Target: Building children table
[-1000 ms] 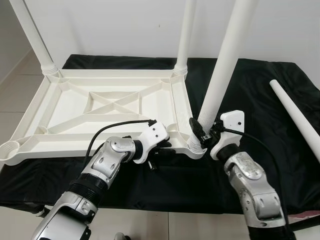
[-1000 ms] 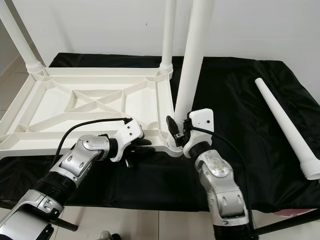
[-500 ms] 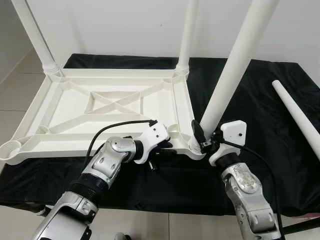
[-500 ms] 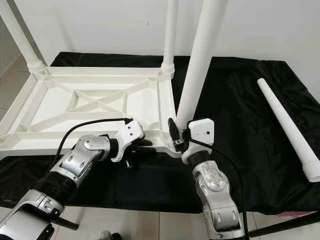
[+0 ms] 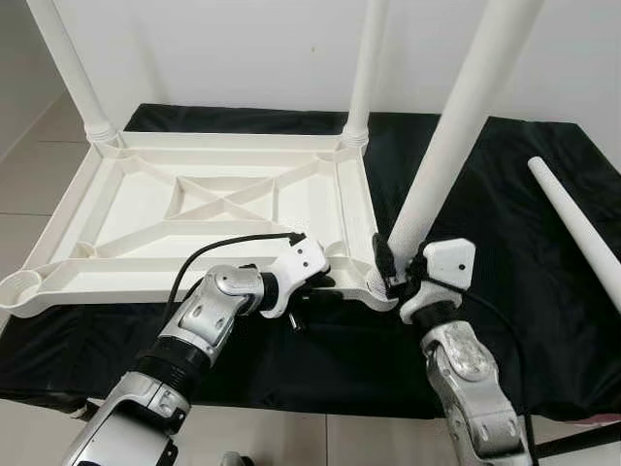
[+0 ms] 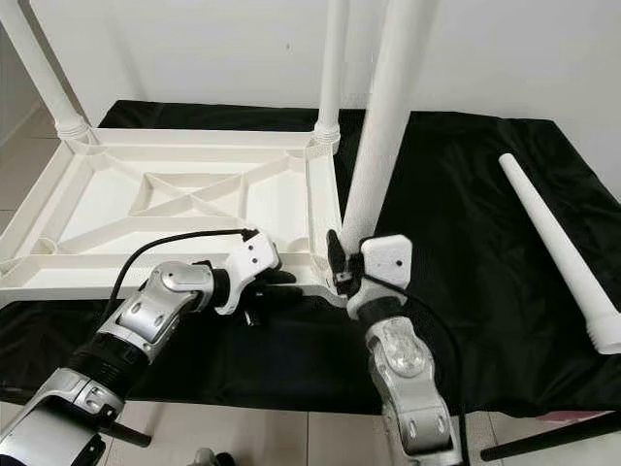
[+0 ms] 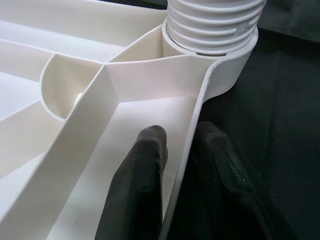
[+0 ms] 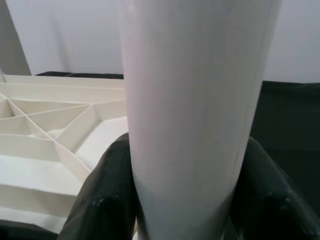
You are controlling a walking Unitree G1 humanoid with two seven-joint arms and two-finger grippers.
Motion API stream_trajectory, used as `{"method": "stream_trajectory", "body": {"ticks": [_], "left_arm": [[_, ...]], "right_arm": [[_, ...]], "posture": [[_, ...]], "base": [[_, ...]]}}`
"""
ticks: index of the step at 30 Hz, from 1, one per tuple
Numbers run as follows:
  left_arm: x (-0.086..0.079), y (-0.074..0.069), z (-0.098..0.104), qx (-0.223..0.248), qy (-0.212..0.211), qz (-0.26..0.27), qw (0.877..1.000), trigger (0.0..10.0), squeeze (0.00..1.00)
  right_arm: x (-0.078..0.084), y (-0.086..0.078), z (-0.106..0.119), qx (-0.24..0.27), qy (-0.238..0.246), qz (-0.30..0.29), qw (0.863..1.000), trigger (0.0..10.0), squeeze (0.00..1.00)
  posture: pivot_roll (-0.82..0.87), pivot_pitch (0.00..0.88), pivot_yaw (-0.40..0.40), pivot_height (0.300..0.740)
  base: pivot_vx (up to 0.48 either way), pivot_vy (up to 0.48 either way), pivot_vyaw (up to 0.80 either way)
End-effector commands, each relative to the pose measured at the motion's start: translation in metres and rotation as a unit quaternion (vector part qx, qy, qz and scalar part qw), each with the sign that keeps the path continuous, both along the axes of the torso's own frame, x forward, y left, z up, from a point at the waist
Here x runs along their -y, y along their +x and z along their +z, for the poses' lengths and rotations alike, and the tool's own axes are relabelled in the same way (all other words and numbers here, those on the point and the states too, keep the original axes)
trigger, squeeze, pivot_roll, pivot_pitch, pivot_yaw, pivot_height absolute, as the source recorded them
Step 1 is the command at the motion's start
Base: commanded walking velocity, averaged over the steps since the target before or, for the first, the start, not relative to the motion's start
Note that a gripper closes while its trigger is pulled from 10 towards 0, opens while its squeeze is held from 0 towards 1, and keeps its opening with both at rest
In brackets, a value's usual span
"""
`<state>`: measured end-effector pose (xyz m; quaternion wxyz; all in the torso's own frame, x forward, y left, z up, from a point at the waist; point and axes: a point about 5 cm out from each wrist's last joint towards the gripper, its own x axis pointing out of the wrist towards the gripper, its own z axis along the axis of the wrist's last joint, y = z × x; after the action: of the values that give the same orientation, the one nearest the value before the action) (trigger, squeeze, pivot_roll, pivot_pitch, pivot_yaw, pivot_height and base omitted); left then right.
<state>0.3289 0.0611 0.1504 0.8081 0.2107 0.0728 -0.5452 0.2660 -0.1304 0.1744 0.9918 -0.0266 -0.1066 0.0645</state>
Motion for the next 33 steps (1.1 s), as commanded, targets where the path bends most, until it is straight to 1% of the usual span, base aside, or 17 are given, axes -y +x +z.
{"method": "stream_trajectory", "body": {"ticks": [1,6,8,9,11,12,15,17,18,20,21,23,24,29,31,32,33], "left_arm": [[0.001,0.003,0.016,0.027,-0.022,-0.005,0.999,10.0,0.00],[0.001,0.003,0.016,0.028,-0.022,-0.004,0.999,10.0,0.00],[0.001,0.003,0.016,0.028,-0.022,-0.004,0.999,10.0,0.00],[0.001,0.003,0.016,0.028,-0.023,-0.003,0.999,10.0,0.00],[0.001,0.003,0.016,0.028,-0.023,-0.003,0.999,10.0,0.00],[0.001,0.003,0.016,0.029,-0.023,-0.003,0.999,10.0,0.00],[0.001,0.004,0.017,0.030,-0.023,-0.002,0.999,10.0,0.00],[0.001,0.004,0.018,0.032,-0.024,-0.003,0.999,10.0,0.00],[0.001,0.004,0.018,0.032,-0.024,-0.003,0.999,10.0,0.00],[0.002,0.004,0.019,0.033,-0.025,-0.003,0.999,10.0,0.00],[0.002,0.004,0.019,0.033,-0.025,-0.003,0.999,10.0,0.00],[0.002,0.004,0.020,0.034,-0.028,-0.003,0.999,10.0,0.00],[0.002,0.004,0.021,0.034,-0.029,-0.003,0.999,10.0,0.00],[0.002,0.005,0.020,0.034,-0.030,-0.002,0.999,10.0,0.00],[0.002,0.004,0.021,0.033,-0.030,-0.002,0.999,10.0,0.00],[0.002,0.004,0.021,0.033,-0.030,-0.001,0.999,10.0,0.00],[0.002,0.004,0.021,0.033,-0.030,-0.001,0.999,10.0,0.00]], "right_arm": [[0.024,-0.006,-0.083,-0.228,-0.012,-0.071,0.971,10.0,0.00],[0.023,-0.008,-0.087,-0.240,-0.025,-0.083,0.967,10.0,0.00],[0.022,-0.010,-0.089,-0.237,-0.049,-0.092,0.966,10.0,0.00],[0.022,-0.011,-0.090,-0.237,-0.058,-0.103,0.964,10.0,0.00],[0.022,-0.013,-0.091,-0.239,-0.059,-0.113,0.963,10.0,0.00],[0.024,-0.014,-0.093,-0.244,-0.067,-0.132,0.958,10.0,0.00],[0.025,-0.016,-0.095,-0.252,-0.060,-0.151,0.954,10.0,0.00],[0.026,-0.018,-0.093,-0.251,-0.054,-0.178,0.950,10.0,0.00],[0.026,-0.018,-0.093,-0.251,-0.054,-0.178,0.950,10.0,0.00],[0.026,-0.019,-0.092,-0.246,-0.032,-0.199,0.948,10.0,0.00],[0.026,-0.019,-0.092,-0.246,-0.032,-0.199,0.948,10.0,0.00],[0.024,-0.022,-0.093,-0.258,0.016,-0.212,0.942,10.0,0.00],[0.022,-0.024,-0.095,-0.270,0.037,-0.219,0.937,10.0,0.00],[0.022,-0.025,-0.094,-0.268,0.029,-0.231,0.935,10.0,0.00],[0.022,-0.025,-0.093,-0.266,0.017,-0.236,0.935,10.0,0.00],[0.022,-0.024,-0.091,-0.261,0.001,-0.242,0.934,10.0,0.00],[0.022,-0.024,-0.091,-0.261,0.001,-0.242,0.934,10.0,0.00]], "posture": [[-0.01,0.150,0.010,0.740],[-0.01,0.148,0.007,0.740],[-0.01,0.147,0.006,0.740],[-0.01,0.147,0.004,0.740],[-0.01,0.147,0.003,0.740],[-0.01,0.147,0.003,0.740],[-0.01,0.147,0.003,0.740],[-0.01,0.149,0.003,0.740],[-0.01,0.149,0.003,0.740],[-0.01,0.151,0.002,0.740],[-0.01,0.151,0.002,0.740],[-0.01,0.154,0.003,0.740],[-0.01,0.155,0.003,0.740],[-0.01,0.155,0.003,0.740],[-0.01,0.161,0.006,0.740],[-0.01,0.161,0.006,0.740],[-0.01,0.161,0.006,0.740]], "base": [[0.000,0.000,0.00],[0.000,0.000,0.00],[0.000,0.000,0.00],[0.000,0.000,0.00],[0.000,0.000,0.00],[0.000,0.000,0.00],[0.000,0.000,0.00],[0.000,0.000,0.00],[0.000,0.000,0.00],[0.000,0.000,0.00],[0.000,0.000,0.00],[0.000,0.000,0.00],[0.000,0.000,0.00],[0.000,0.000,0.00],[0.000,0.000,0.00],[0.000,0.000,0.00],[0.000,0.000,0.00]]}}
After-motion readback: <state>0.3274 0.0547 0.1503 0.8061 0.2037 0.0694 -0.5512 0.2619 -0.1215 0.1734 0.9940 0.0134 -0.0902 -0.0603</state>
